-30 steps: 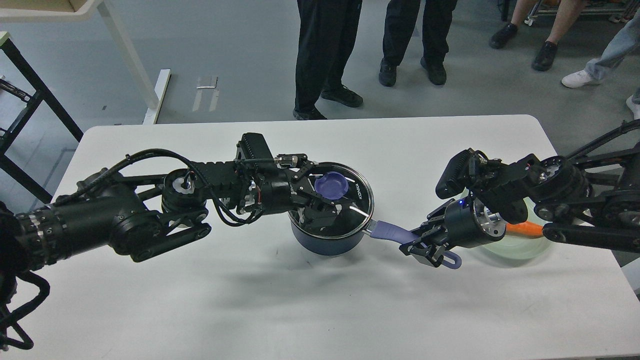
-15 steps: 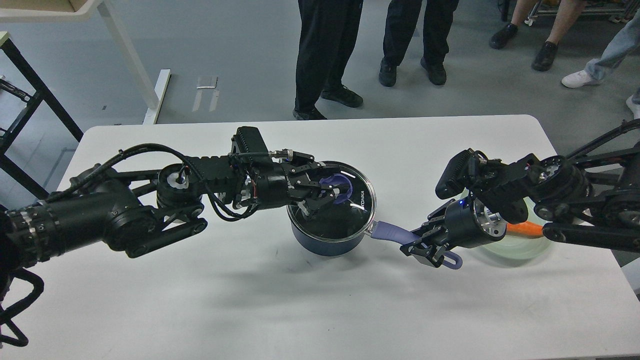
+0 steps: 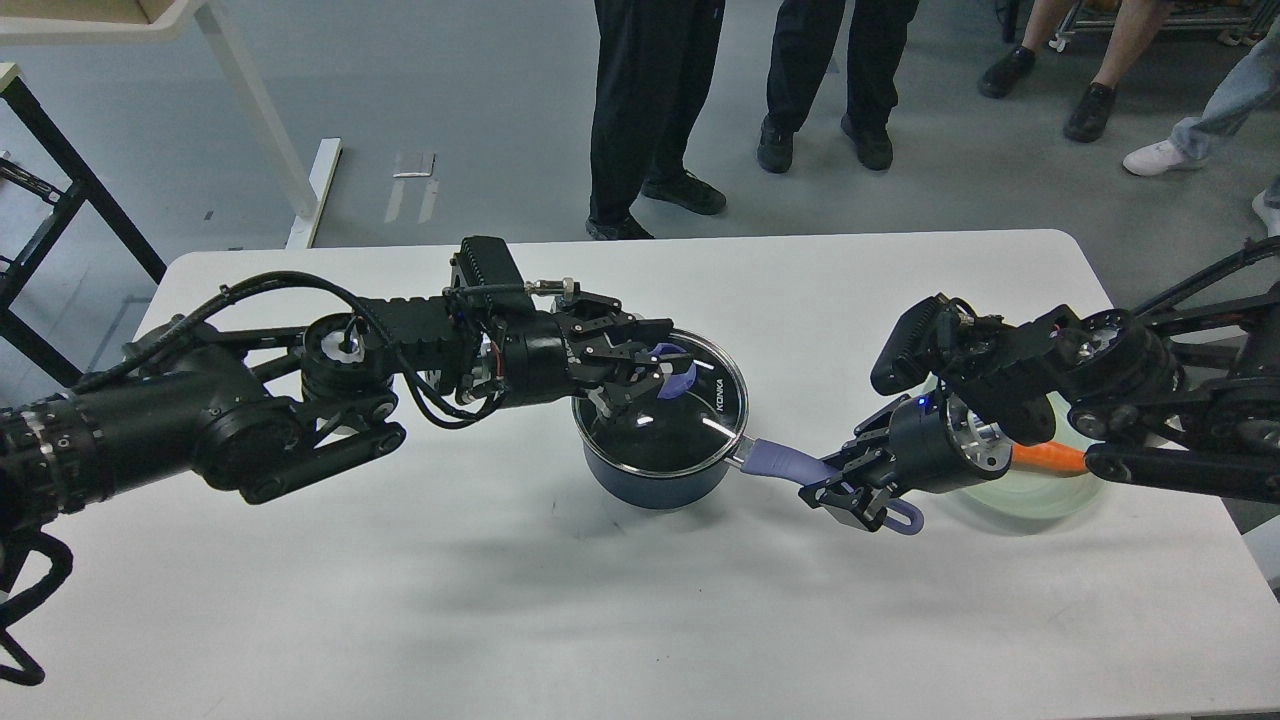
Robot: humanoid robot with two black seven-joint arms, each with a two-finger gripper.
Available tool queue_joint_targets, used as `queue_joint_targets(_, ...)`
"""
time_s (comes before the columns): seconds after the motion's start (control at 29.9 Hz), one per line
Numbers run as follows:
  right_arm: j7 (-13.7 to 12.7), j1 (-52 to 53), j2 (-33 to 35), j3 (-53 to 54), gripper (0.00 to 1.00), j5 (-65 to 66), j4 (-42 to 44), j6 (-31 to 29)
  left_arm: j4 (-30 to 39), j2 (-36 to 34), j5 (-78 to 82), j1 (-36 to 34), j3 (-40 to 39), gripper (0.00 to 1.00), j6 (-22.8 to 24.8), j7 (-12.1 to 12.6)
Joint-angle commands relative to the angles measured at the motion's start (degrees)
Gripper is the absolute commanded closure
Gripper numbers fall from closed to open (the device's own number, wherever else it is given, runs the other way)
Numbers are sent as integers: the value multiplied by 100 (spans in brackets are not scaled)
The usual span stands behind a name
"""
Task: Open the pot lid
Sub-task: 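Grasp the purple knob of the glass lid with the left gripper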
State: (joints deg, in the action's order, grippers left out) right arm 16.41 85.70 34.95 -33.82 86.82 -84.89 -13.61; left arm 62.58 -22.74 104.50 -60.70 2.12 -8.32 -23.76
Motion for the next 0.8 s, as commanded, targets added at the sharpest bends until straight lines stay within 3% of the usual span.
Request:
queue_joint_targets(0.0, 2, -10, 3, -2, 75, 2, -1, -2, 9, 15, 0, -4, -1, 38, 5, -6)
queue_joint_targets(0.03, 2, -10, 3, -2, 75, 2, -1, -2, 9, 24, 0, -4, -1, 28, 5, 3)
queue_joint_targets(0.07, 2, -10, 3, -2, 75, 2, -1, -2, 9, 32, 0, -4, -1, 26, 5, 3)
queue_joint_targets(0.77, 2, -80, 3, -2, 75, 2, -1, -2, -97, 112, 9, 111, 237, 22, -12, 12)
